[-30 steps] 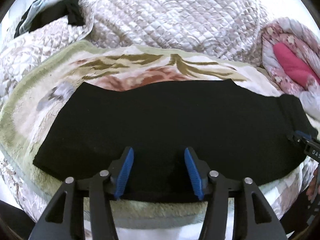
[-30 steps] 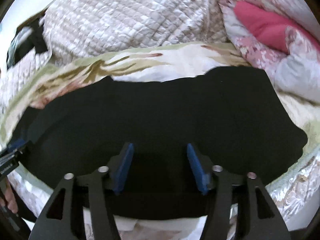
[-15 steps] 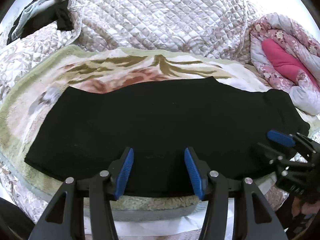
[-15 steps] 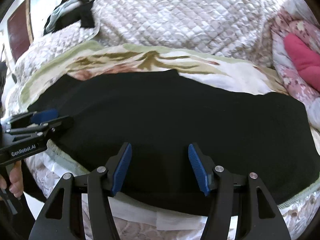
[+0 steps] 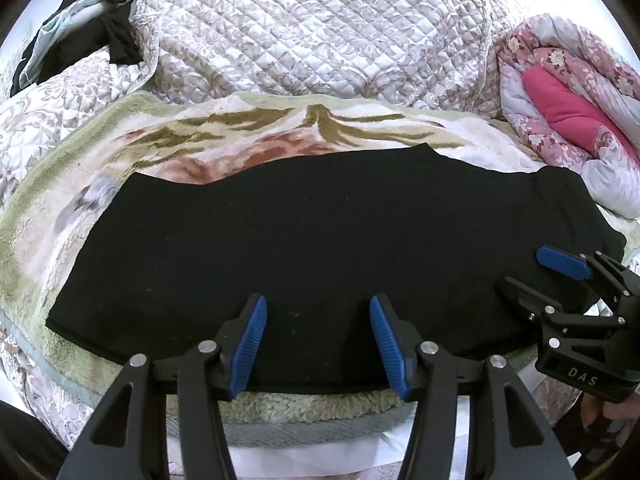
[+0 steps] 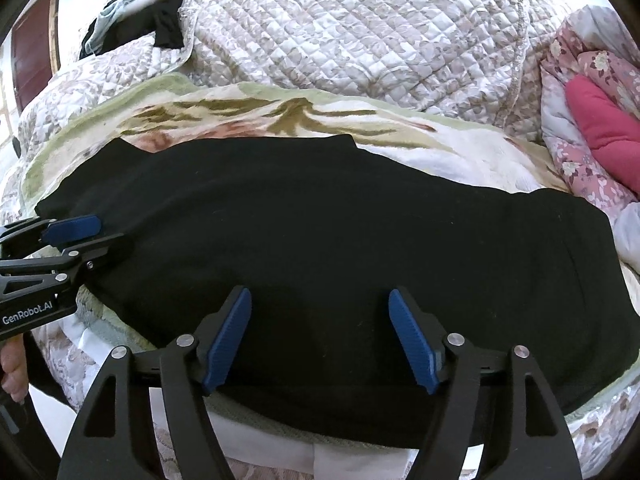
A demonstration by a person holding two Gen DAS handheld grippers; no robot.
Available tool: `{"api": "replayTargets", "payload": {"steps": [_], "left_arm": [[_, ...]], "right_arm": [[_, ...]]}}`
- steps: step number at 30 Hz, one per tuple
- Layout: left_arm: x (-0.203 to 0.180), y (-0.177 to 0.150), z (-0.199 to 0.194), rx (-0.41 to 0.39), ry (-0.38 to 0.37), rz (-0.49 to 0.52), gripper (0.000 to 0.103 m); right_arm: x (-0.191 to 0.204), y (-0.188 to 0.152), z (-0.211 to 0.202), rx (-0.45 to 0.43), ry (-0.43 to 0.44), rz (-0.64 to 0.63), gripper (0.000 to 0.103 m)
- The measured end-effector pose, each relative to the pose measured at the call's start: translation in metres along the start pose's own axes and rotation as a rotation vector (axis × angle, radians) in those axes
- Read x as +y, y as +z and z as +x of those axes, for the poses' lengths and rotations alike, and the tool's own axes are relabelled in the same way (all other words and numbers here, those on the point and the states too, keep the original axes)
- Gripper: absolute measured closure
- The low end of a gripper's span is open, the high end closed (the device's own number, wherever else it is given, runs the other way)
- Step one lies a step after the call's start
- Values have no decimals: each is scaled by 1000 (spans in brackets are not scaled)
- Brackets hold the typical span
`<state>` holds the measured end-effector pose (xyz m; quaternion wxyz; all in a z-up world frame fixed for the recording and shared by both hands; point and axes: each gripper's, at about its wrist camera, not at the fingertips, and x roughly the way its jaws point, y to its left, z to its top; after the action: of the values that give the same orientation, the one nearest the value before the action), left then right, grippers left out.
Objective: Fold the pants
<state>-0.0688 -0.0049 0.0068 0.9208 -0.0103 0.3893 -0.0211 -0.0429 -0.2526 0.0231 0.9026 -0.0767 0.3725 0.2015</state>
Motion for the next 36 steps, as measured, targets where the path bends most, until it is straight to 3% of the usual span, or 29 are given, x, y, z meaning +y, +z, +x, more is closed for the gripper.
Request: {"api": "replayTargets", "payload": {"steps": [20, 26, 30, 34, 36], "left_arm": [[34, -23, -27, -49, 20, -108, 46], [32, -19, -30, -67, 75, -98, 46], [33, -9, -29, -85, 67, -109, 46], [42, -12, -18, -33, 93, -143, 46], [43, -13, -21, -45, 102, -139, 46]], "right_arm": [[5, -6, -12, 17, -47, -11, 30], [7, -3, -16, -12, -32, 1, 30], [6, -2, -21, -39, -23, 1, 30], [3, -3, -16, -14, -30, 19, 30], [2, -3, -14, -7, -22, 32, 30]]}}
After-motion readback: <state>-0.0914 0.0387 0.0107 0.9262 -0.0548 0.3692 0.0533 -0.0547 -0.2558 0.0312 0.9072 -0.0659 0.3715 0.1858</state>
